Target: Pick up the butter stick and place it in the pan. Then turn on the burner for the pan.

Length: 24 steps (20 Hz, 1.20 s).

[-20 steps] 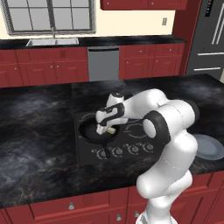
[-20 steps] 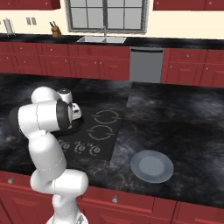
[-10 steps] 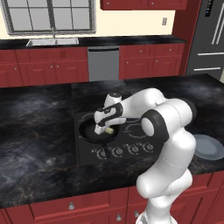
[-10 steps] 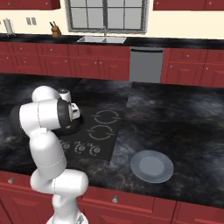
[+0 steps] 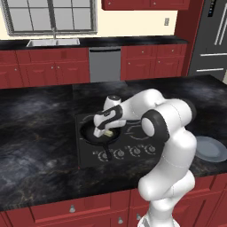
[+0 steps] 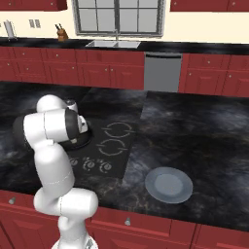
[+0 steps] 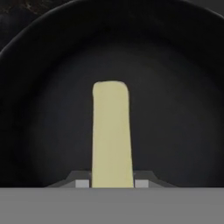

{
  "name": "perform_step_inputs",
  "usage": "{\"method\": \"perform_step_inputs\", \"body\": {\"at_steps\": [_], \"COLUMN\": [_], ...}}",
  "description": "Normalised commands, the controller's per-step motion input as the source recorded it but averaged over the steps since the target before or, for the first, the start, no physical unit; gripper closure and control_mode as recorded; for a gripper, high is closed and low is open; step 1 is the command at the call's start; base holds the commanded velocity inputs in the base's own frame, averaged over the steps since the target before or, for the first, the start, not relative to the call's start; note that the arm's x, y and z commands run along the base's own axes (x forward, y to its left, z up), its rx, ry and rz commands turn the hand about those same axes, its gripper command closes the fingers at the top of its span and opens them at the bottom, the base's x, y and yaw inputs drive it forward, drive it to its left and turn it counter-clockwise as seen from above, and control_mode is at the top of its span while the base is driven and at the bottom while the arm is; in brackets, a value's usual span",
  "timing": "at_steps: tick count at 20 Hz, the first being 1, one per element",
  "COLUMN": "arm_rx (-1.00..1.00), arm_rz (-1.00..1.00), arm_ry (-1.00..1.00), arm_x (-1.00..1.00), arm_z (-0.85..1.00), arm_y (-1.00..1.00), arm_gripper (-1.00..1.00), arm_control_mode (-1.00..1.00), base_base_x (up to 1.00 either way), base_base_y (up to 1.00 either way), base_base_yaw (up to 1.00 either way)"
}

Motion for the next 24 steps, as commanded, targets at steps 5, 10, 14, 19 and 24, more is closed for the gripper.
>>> {"method": "perform_step_inputs", "body": {"at_steps": [5,10,14,19,24], "arm_rx": [0.00,-0.01,-0.03,-0.05,0.00], "arm_rz": [0.00,0.00,-0.07,-0.17,-0.28], "arm_ry": [0.00,0.00,-0.01,-0.01,0.04], "arm_x": [0.06,0.00,-0.07,-0.22,-0.50], "arm_z": [-0.06,0.01,0.24,0.45,0.36], "arm_y": [0.10,0.08,0.19,0.25,0.05], "arm_gripper": [-1.00,-1.00,-1.00,-1.00,-1.00], "arm_control_mode": [-1.00,-1.00,-1.00,-1.00,-1.00], "base_base_x": [0.00,0.00,0.00,0.00,0.00], "base_base_y": [0.00,0.00,0.00,0.00,0.00], "base_base_yaw": [0.00,0.00,0.00,0.00,0.00]}}
